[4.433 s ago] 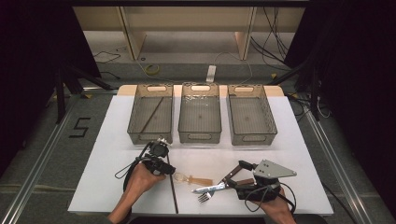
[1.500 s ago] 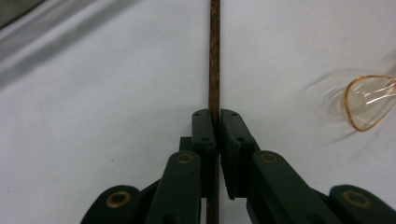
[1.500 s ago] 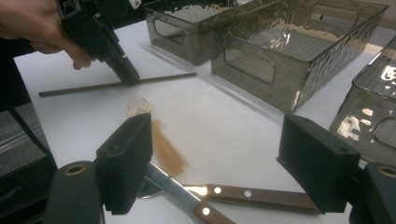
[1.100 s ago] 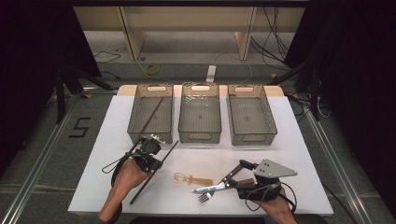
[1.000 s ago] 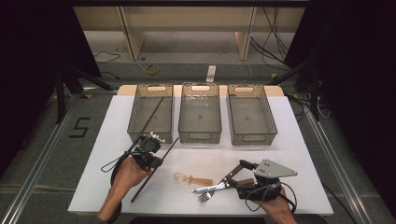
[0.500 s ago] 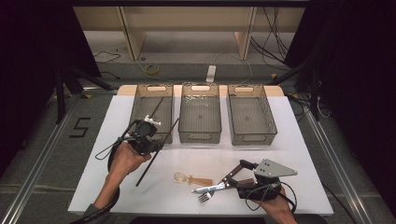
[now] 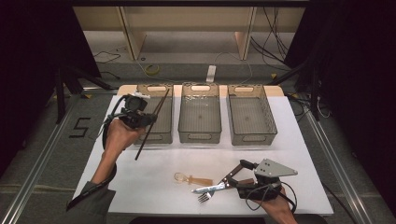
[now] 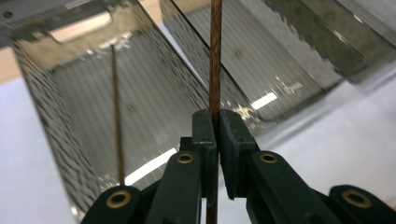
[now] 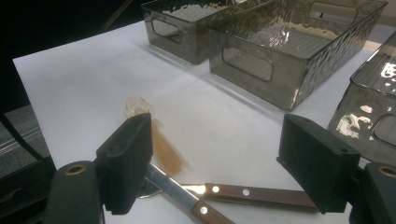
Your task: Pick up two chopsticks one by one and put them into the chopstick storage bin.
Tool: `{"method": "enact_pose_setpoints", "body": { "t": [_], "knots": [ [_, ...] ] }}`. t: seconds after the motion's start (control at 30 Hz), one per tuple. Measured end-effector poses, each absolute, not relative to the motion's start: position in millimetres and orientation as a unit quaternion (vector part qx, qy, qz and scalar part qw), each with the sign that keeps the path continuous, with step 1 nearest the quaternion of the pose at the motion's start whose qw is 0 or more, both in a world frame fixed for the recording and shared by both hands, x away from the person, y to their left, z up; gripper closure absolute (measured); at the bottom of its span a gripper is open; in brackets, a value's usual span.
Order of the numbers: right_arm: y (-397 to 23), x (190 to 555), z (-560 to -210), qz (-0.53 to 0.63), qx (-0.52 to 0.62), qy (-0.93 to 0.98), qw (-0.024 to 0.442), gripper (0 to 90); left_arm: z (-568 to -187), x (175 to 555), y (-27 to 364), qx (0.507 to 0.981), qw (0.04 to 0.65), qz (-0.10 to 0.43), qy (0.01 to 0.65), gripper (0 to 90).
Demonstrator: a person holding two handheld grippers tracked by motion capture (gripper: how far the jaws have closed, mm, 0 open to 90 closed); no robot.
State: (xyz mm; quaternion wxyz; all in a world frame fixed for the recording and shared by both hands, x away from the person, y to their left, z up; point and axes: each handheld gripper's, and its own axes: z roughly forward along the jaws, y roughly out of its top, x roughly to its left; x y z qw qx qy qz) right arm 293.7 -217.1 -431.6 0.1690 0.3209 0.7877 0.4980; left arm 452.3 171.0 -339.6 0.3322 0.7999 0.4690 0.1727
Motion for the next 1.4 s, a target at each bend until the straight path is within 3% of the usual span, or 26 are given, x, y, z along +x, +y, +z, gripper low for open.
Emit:
{"method": "enact_pose_setpoints", "body": {
  "t": [0.73,1.4],
  "knots": [
    [-218,294,-432,0.502,0.320,0.786,0.164,26.8,-313,514,185,0.784,0.329,0.215,0.481,84.4],
    [-218,294,-432,0.505,0.317,0.787,0.160,26.7,-337,542,190,0.769,0.332,0.230,0.495,84.4]
  ]
}}
